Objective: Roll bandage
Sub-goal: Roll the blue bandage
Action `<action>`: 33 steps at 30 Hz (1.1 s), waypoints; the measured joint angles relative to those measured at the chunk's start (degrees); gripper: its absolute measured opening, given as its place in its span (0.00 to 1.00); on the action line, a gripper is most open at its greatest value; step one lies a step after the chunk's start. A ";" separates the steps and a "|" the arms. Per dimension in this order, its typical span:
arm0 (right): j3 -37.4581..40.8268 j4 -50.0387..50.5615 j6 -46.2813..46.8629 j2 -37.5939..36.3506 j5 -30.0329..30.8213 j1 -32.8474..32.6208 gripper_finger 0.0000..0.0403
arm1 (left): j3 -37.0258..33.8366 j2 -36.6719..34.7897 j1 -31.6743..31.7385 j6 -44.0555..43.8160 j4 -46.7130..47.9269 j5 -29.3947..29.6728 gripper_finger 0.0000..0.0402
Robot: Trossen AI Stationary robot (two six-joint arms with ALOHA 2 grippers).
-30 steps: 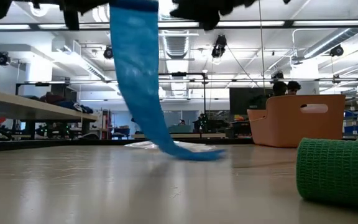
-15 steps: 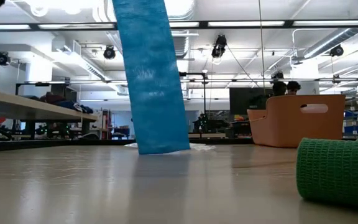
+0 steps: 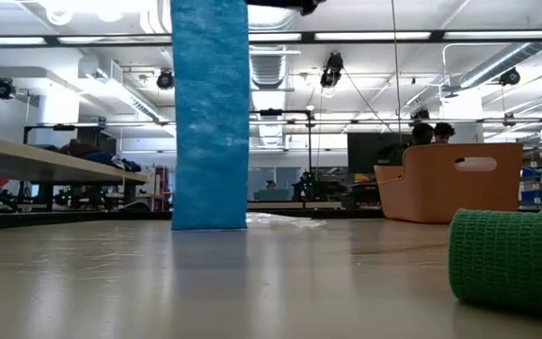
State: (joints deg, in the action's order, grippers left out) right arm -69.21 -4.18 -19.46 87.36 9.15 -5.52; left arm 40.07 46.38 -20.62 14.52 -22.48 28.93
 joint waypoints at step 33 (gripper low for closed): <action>-7.44 14.00 3.01 2.15 9.92 0.31 0.21 | 4.15 1.80 -0.07 -0.04 4.06 0.42 0.00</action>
State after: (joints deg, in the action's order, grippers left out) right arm -76.65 9.81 -16.45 89.51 19.07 -5.21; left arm 44.23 48.18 -20.69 14.48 -18.41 29.34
